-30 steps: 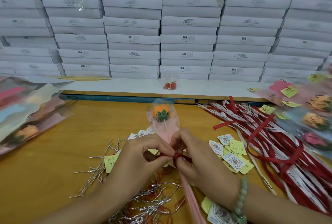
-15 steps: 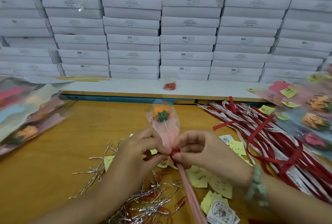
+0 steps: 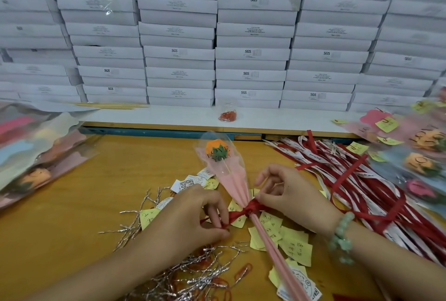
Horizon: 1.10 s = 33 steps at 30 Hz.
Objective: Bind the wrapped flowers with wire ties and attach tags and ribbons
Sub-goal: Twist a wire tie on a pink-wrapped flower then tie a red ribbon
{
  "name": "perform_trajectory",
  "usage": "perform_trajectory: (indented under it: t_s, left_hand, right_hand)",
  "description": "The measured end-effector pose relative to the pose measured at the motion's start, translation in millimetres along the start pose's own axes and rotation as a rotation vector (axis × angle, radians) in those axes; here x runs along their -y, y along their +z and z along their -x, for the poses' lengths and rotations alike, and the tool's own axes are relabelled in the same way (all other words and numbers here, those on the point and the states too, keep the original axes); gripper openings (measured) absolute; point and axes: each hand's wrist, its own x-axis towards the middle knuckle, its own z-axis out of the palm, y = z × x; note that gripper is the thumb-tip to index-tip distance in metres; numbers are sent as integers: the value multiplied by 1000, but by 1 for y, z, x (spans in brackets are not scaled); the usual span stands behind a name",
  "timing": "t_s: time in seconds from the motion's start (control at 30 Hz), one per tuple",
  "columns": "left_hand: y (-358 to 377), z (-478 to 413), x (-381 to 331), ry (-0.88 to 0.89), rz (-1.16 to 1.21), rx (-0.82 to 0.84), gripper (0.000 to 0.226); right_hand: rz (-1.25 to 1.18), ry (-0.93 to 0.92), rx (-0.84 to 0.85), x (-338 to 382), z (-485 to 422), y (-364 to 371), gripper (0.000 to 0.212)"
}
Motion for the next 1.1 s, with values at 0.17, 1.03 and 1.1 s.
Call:
perform_trajectory:
  t_s: [0.17, 1.03, 1.1]
  left_hand:
    - [1, -2, 2, -49, 72, 25, 22]
    - [0, -4, 5, -184, 580, -228, 43]
    - [0, -8, 7, -221, 784, -212, 54]
  right_hand:
    - [127, -20, -25, -3, -3, 0, 19]
    - [-424, 183, -18, 27, -50, 7, 40]
    - [-484, 161, -25, 33, -27, 14, 38]
